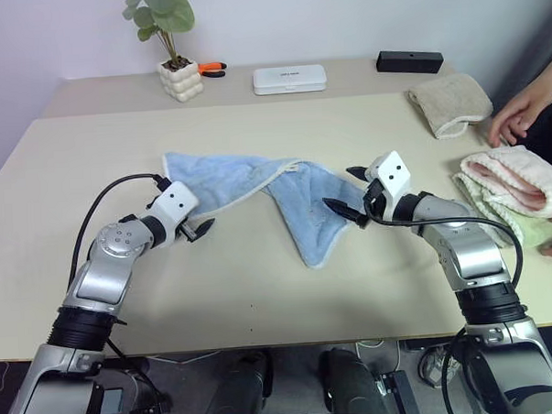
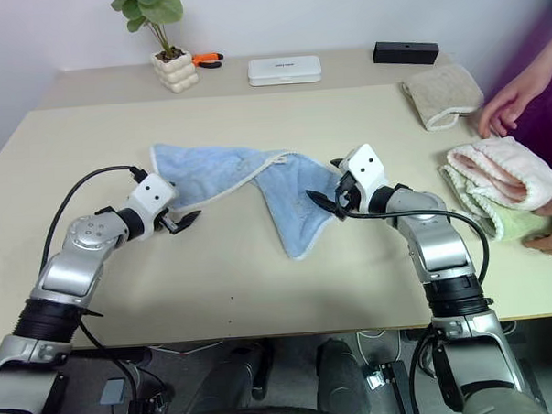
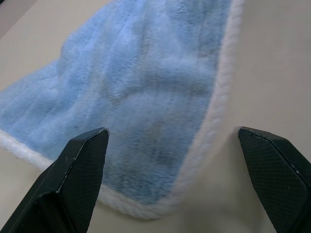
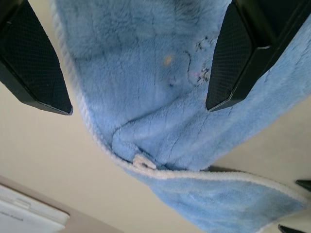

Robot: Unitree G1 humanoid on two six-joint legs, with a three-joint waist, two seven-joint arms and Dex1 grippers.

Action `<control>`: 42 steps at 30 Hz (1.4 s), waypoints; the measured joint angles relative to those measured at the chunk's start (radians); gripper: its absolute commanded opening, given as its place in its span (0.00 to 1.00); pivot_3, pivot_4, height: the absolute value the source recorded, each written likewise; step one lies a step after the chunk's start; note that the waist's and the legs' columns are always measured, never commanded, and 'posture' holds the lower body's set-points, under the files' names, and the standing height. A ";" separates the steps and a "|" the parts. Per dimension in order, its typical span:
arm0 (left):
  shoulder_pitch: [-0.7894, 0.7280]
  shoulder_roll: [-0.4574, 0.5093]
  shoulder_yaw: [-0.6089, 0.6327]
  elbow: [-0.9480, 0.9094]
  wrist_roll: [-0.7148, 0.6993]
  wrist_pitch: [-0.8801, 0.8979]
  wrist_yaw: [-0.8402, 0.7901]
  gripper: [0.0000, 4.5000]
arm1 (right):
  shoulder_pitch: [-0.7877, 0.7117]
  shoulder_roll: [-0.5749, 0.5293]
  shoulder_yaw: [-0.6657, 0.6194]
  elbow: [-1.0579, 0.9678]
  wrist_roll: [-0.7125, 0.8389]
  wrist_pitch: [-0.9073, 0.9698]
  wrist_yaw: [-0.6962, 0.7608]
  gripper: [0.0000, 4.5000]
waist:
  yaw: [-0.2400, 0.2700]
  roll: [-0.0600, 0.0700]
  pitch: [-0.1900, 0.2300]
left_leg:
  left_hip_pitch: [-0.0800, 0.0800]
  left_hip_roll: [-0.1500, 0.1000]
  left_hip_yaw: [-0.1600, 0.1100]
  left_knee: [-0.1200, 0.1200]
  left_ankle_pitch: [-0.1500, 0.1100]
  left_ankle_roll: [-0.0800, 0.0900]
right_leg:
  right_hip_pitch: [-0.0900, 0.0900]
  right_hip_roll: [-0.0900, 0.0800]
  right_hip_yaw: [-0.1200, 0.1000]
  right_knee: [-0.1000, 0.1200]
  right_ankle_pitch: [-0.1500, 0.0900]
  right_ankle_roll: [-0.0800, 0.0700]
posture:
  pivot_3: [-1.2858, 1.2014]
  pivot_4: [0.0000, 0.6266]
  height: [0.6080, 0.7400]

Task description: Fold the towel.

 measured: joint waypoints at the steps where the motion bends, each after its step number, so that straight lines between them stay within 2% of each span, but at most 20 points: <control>1: -0.001 0.002 0.000 0.007 0.000 -0.006 -0.004 0.96 | 0.000 -0.001 -0.001 0.000 0.000 0.002 -0.003 1.00 | -0.001 0.000 0.000 | 0.001 0.000 0.001 0.000 0.000 0.000 | 0.000 0.000 0.001 0.000 0.000 0.000 | 0.52 0.24 1.00; 2: -0.004 0.004 0.000 0.014 0.000 -0.011 -0.007 0.96 | 0.000 -0.002 -0.003 0.000 0.001 0.004 -0.008 1.00 | -0.002 0.000 0.000 | 0.001 0.001 0.001 0.000 0.000 0.000 | 0.000 0.000 0.001 0.000 0.000 0.000 | 0.52 0.24 1.00; 5: -0.007 0.005 0.001 0.038 0.000 -0.020 -0.009 0.79 | -0.002 -0.002 -0.007 -0.001 0.003 0.007 -0.018 1.00 | -0.002 0.000 0.000 | 0.001 0.002 0.002 0.000 0.000 0.000 | 0.000 0.001 0.001 0.000 0.000 0.000 | 0.52 0.24 1.00; 8: -0.007 0.003 0.016 0.071 -0.001 -0.034 -0.004 0.48 | -0.006 -0.004 -0.007 -0.002 0.004 0.020 -0.022 1.00 | -0.005 0.000 0.000 | 0.001 0.003 0.003 0.000 0.000 0.000 | 0.000 0.003 0.002 0.000 0.001 -0.001 | 0.52 0.24 1.00; 12: 0.003 0.002 0.043 0.102 -0.001 -0.030 0.022 0.02 | -0.029 -0.019 -0.007 -0.003 0.004 0.035 -0.021 1.00 | -0.006 0.000 0.000 | 0.001 0.004 0.004 0.000 0.000 0.000 | -0.001 0.004 0.003 0.000 0.001 -0.001 | 0.52 0.24 1.00; 19: 0.081 -0.008 0.124 0.029 -0.023 -0.010 0.065 0.01 | -0.151 -0.040 0.010 0.070 -0.012 0.037 0.014 1.00 | -0.001 0.000 0.000 | 0.000 0.004 0.005 0.000 0.000 0.000 | -0.001 0.004 0.003 0.000 0.001 -0.001 | 0.52 0.24 1.00; 25: 0.174 -0.023 0.217 -0.167 -0.077 0.050 0.084 0.01 | -0.275 -0.046 0.062 0.385 -0.070 0.036 0.058 1.00 | 0.001 0.000 0.000 | 0.000 0.004 0.005 0.000 0.000 0.000 | -0.001 0.004 0.004 -0.001 0.001 -0.001 | 0.52 0.24 1.00; 31: 0.242 -0.017 0.253 -0.240 -0.086 0.085 0.087 0.01 | -0.401 -0.034 0.076 0.705 -0.105 0.022 0.088 1.00 | -0.006 0.000 0.000 | 0.000 0.005 0.006 0.000 0.000 0.000 | -0.002 0.004 0.004 0.000 0.002 -0.001 | 0.52 0.24 1.00; 34: 0.247 -0.017 0.254 -0.248 -0.086 0.089 0.087 0.01 | -0.452 -0.025 0.072 0.799 -0.111 0.008 0.096 1.00 | -0.004 0.000 0.000 | 0.000 0.005 0.006 0.000 0.000 0.000 | -0.002 0.005 0.004 0.000 0.002 -0.002 | 0.52 0.24 1.00; 35: 0.247 -0.017 0.254 -0.253 -0.086 0.094 0.088 0.00 | -0.469 -0.024 0.072 0.831 -0.116 0.001 0.100 0.87 | -0.004 0.000 0.000 | 0.000 0.005 0.006 0.000 0.000 0.000 | -0.002 0.005 0.004 -0.001 0.002 -0.002 | 0.52 0.24 1.00; 37: 0.247 -0.017 0.254 -0.259 -0.086 0.102 0.093 0.00 | -0.487 -0.024 0.070 0.866 -0.123 -0.008 0.103 0.69 | -0.003 0.000 0.000 | 0.000 0.005 0.006 0.000 0.000 0.000 | -0.002 0.005 0.004 -0.001 0.002 -0.002 | 0.52 0.24 1.00; 42: 0.258 -0.018 0.254 -0.282 -0.086 0.107 0.098 0.00 | -0.491 -0.024 0.065 0.879 -0.122 -0.012 0.137 0.15 | -0.004 0.000 0.000 | 0.000 0.005 0.006 0.000 0.000 0.000 | -0.002 0.005 0.004 0.000 0.002 -0.002 | 0.52 0.24 1.00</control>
